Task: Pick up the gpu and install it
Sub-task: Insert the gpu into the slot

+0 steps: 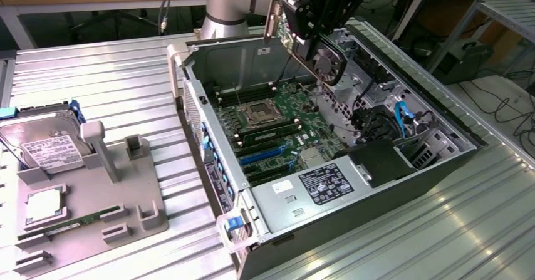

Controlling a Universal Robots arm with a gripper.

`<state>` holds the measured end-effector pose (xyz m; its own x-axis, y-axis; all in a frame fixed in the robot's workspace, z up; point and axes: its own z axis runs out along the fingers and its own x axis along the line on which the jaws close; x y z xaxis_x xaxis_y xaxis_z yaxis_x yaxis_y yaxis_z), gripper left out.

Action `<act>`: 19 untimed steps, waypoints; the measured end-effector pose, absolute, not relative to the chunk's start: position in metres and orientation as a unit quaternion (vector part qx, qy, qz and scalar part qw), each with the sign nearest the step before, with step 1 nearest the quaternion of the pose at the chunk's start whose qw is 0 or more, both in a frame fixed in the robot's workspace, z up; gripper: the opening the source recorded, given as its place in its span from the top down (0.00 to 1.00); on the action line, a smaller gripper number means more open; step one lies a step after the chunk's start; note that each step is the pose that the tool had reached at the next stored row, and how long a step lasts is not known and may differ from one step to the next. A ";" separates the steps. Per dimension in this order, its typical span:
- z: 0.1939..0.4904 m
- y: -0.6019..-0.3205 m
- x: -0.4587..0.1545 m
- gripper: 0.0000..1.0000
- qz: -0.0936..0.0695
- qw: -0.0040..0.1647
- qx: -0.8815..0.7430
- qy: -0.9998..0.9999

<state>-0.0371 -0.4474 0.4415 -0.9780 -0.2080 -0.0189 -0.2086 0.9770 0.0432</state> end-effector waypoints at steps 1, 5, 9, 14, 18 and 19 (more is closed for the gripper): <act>0.441 -0.447 -0.037 0.73 0.022 0.007 -0.106 0.994; 0.442 -0.447 -0.037 0.73 0.023 0.007 -0.110 0.994; 0.441 -0.447 -0.037 0.73 0.023 0.007 -0.113 0.993; 0.441 -0.447 -0.037 0.73 0.023 0.007 -0.118 0.993; 0.441 -0.447 -0.037 0.73 0.023 0.007 -0.122 0.992; 0.441 -0.447 -0.037 0.73 0.023 0.007 -0.123 0.992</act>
<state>-0.0370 -0.4474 0.4415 -0.9695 -0.2442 -0.0189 -0.2448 0.9686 0.0432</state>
